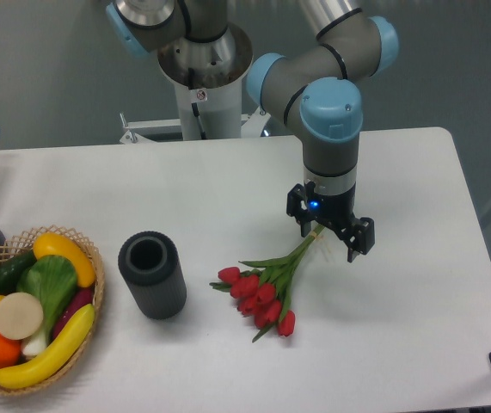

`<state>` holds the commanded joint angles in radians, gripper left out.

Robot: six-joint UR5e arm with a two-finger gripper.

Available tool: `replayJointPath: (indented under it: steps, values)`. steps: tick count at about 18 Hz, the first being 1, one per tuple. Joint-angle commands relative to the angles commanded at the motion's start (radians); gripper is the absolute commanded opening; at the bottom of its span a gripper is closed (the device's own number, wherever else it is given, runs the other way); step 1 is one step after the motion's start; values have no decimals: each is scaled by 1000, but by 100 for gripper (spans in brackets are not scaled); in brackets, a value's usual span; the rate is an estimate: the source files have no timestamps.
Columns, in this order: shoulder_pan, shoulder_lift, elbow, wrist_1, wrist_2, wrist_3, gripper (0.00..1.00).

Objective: Pick up the flowers from the table
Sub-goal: 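Lower the open gripper over the green tulip stems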

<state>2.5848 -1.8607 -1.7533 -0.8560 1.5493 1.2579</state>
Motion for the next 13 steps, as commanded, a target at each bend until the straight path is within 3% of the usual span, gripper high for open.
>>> replayJointPath:
  steps: [8, 13]
  values:
    - [-6, 3, -115, 60, -5, -5, 100]
    - [-21, -40, -121, 63, 3, 0, 100]
